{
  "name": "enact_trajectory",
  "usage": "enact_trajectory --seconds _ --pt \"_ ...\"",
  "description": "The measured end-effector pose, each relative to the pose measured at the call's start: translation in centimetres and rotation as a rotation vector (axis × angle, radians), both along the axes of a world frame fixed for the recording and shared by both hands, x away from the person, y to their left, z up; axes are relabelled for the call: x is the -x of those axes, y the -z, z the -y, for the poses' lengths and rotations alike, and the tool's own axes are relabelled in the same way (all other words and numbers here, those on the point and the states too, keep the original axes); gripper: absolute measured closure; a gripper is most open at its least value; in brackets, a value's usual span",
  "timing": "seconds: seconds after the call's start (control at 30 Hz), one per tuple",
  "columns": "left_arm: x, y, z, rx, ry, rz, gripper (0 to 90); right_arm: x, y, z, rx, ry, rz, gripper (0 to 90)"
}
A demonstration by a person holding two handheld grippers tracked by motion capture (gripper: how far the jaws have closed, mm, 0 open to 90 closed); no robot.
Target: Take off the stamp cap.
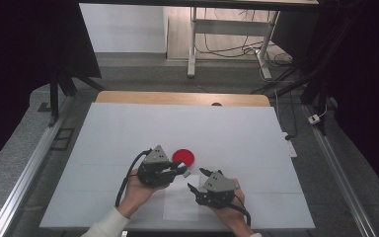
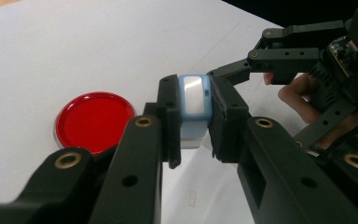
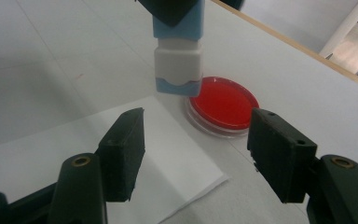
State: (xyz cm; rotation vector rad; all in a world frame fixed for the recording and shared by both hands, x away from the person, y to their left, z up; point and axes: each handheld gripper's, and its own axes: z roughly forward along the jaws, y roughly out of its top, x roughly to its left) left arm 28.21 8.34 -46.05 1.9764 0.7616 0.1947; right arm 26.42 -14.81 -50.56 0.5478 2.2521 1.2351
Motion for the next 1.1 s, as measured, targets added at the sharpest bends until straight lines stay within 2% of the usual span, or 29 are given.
enact_trajectory --seconds 0.7,1.1 --pt "0.1 0.0 0.1 0.006 -0.002 0.0 75.2 -0.1 0.0 -1.8 0.004 0.012 0.007 39.0" --pt "0.1 0.0 0.2 0.003 0.004 -0.001 75.2 -0.3 0.1 -2.7 0.012 0.031 0.01 45.6"
